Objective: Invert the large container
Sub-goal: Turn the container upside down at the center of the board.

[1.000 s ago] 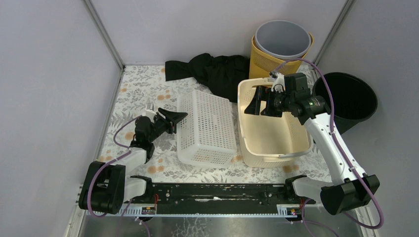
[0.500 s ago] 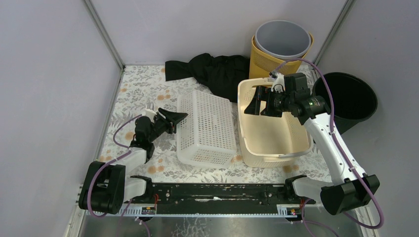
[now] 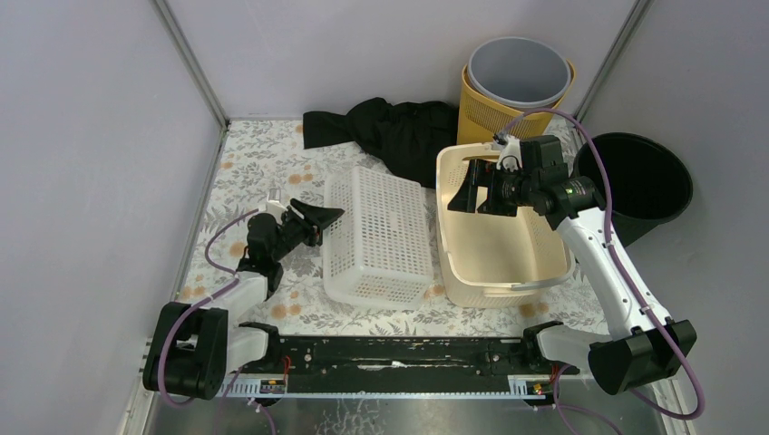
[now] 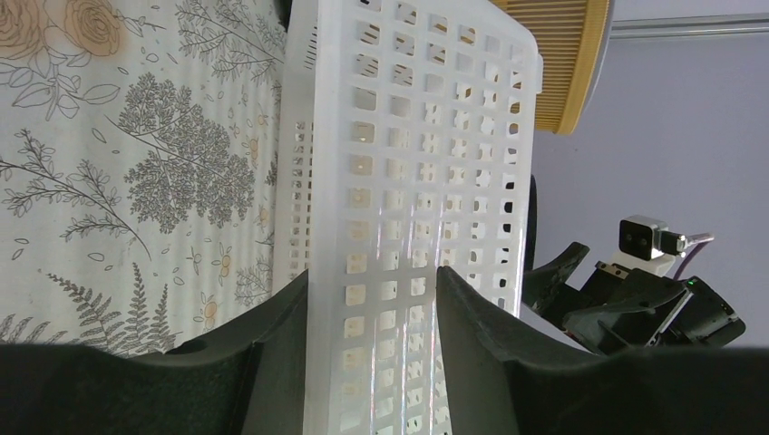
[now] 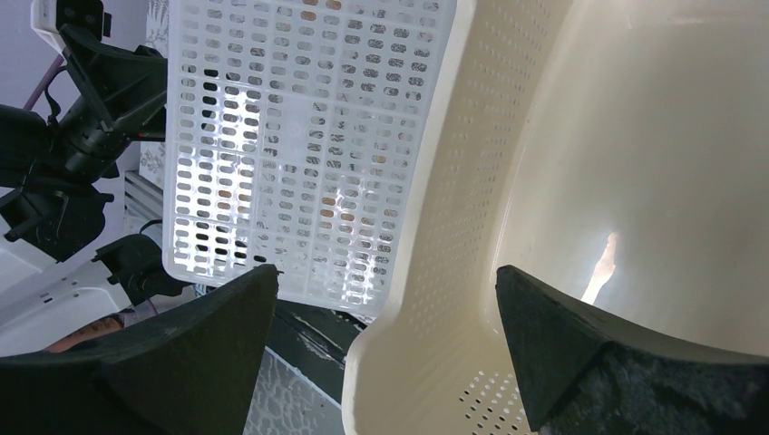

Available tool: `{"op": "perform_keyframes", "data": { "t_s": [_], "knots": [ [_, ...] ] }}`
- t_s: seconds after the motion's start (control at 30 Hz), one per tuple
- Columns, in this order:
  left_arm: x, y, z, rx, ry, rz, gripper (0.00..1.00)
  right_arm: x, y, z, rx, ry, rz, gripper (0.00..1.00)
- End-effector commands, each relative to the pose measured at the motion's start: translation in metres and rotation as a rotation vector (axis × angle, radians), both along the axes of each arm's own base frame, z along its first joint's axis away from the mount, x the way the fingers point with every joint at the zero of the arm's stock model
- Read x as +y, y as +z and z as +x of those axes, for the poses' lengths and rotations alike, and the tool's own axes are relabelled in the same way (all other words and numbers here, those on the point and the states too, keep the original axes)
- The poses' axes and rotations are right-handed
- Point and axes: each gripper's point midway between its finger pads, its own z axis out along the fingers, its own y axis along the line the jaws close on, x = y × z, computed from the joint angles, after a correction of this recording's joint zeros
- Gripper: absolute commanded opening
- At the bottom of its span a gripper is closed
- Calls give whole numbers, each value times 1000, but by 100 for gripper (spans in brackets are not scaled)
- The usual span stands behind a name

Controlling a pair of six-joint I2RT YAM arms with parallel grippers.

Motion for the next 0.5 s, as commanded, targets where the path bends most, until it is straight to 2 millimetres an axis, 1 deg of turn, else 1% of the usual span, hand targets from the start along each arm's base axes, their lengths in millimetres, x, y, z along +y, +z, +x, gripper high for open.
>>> {"op": "perform_keyframes", "data": {
  "t_s": [0.0, 0.27, 0.47],
  "knots": [
    [6, -22, -3, 38, 1, 98, 53, 4, 11, 1, -55, 10, 13, 97],
    [6, -22, -3, 28, -1, 93, 60, 5, 9, 0, -50, 14, 14, 97],
    [5, -25, -3, 35, -3, 90, 59, 6, 7, 0, -45, 15, 13, 97]
  ]
}}
